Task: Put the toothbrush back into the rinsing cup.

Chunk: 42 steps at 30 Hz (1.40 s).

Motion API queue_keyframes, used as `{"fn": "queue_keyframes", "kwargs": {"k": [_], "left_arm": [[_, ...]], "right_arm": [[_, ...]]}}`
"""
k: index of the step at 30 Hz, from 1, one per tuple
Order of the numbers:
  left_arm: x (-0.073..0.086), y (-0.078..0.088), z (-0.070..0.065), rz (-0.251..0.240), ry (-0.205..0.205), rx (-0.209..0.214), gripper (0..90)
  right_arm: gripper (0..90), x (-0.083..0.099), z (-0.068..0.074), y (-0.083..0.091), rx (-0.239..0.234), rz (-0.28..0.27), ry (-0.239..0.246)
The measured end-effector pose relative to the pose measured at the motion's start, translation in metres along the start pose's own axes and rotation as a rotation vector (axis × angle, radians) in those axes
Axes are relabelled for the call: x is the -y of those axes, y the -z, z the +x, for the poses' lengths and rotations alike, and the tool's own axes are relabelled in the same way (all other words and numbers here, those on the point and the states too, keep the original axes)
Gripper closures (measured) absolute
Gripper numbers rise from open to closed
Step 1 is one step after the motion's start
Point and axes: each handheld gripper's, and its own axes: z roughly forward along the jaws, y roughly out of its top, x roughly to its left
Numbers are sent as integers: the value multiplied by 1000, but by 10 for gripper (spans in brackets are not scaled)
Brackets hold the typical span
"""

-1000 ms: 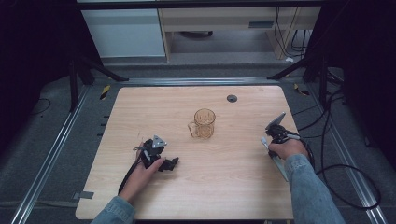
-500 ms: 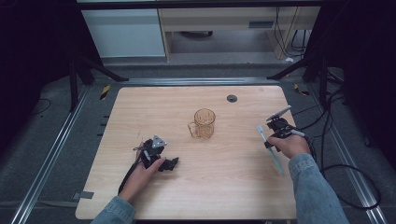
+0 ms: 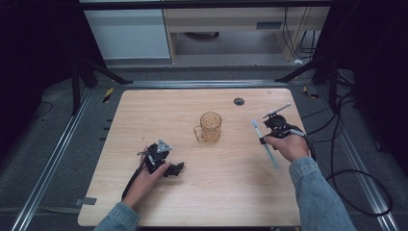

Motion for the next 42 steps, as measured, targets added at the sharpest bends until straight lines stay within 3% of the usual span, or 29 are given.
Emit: {"fn": "queue_keyframes", "kwargs": {"k": [20,31,42], "left_arm": [[0,0,0,-2,3,0,0],[0,0,0,-3,0,-2,0],[0,0,0,-3,-1,0,0]], "right_arm": [[792,-13,64,2,-99,-131,177],[791,-16,92,-1,-160,-202,209],[791,-18,110,-12,-180,-248,229]]}}
